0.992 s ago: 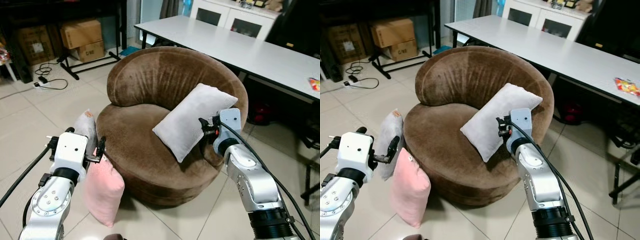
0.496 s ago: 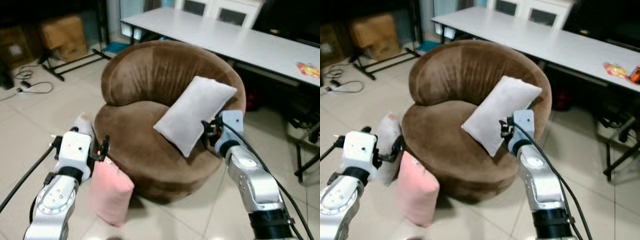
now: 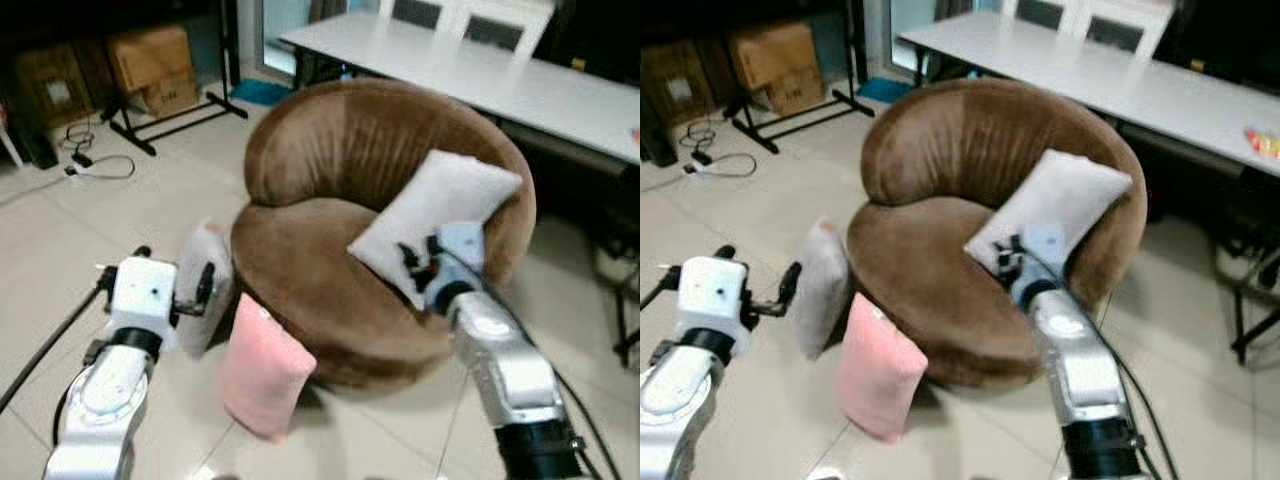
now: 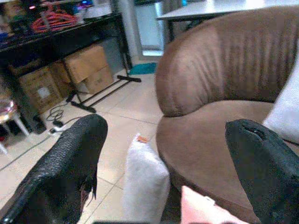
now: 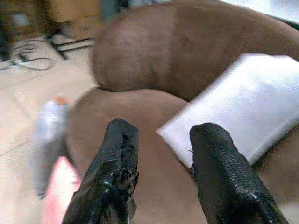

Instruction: Move the pillow to the sofa from floor

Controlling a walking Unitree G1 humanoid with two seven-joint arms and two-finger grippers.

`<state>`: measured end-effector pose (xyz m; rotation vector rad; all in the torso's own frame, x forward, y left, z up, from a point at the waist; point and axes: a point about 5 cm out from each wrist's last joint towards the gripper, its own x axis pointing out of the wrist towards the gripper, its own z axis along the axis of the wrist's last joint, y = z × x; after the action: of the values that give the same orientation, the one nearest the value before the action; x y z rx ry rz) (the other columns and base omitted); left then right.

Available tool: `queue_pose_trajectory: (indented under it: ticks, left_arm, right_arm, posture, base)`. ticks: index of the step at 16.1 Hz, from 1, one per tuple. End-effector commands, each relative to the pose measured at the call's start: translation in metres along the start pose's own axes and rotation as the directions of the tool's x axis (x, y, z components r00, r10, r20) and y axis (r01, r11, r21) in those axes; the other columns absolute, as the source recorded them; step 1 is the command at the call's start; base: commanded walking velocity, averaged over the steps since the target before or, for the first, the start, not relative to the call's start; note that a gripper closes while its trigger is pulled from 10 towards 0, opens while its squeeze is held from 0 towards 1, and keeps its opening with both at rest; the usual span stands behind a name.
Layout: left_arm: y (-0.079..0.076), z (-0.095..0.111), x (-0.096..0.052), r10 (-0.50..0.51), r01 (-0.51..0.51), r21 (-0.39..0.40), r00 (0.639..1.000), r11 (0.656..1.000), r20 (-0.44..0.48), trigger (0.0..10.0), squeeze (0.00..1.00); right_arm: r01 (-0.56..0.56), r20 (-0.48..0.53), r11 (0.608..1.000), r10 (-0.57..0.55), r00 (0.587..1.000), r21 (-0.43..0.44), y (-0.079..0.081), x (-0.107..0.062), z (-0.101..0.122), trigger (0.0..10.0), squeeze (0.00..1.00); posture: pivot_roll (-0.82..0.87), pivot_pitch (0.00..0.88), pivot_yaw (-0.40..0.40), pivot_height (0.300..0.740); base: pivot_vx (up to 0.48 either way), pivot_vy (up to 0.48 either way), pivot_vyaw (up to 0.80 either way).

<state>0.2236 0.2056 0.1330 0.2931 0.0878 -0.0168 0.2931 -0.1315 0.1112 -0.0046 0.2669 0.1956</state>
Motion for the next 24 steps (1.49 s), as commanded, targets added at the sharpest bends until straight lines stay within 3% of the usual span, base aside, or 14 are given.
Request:
queue_pose_trajectory:
  ticks: [1, 6, 12, 18, 24]
  left_arm:
    - [-0.0048, 0.0006, 0.0002, -0.026, 0.026, -0.011, 1.000, 1.000, 0.000, 10.0, 0.00]
    - [-0.0051, -0.0005, -0.0010, -0.037, 0.037, -0.011, 0.999, 0.999, -0.001, 10.0, 0.00]
    - [-0.0044, -0.0025, -0.0059, -0.038, 0.038, -0.014, 0.999, 0.999, -0.007, 10.0, 0.00]
    - [0.0001, -0.0079, -0.0096, -0.030, 0.030, 0.020, 0.999, 0.999, -0.020, 10.0, 0.00]
    - [0.0025, -0.0086, -0.0087, -0.016, 0.016, 0.057, 1.000, 0.998, 0.001, 10.0, 0.00]
  right_arm:
    - [0.002, 0.006, 1.000, -0.002, 1.000, -0.016, -0.0035, -0.0023, 0.0029, 10.0, 0.00]
    - [0.036, 0.000, 0.999, -0.036, 0.999, 0.002, -0.0061, 0.0000, 0.0016, 10.0, 0.00]
    - [-0.030, -0.001, 0.999, 0.030, 1.000, -0.031, 0.0003, 0.0008, 0.0026, 10.0, 0.00]
    - [-0.062, -0.003, 0.998, 0.062, 0.998, 0.001, 0.0004, 0.0000, -0.0008, 10.0, 0.00]
    - [-0.023, 0.000, 0.999, 0.023, 1.000, 0.043, -0.0045, -0.0013, -0.0065, 10.0, 0.00]
  posture:
    - [-0.06, 0.000, -0.103, 0.740]
    - [-0.06, 0.000, -0.104, 0.740]
    - [-0.05, 0.000, -0.117, 0.740]
    - [-0.05, 0.000, -0.121, 0.740]
    - [-0.05, 0.000, -0.118, 0.680]
  base:
    - [0.000, 0.000, 0.80]
    - [0.320, 0.000, 0.37]
    - [0.346, 0.000, 0.49]
    - [0.276, 0.000, 0.00]
    - [0.000, 0.000, 0.00]
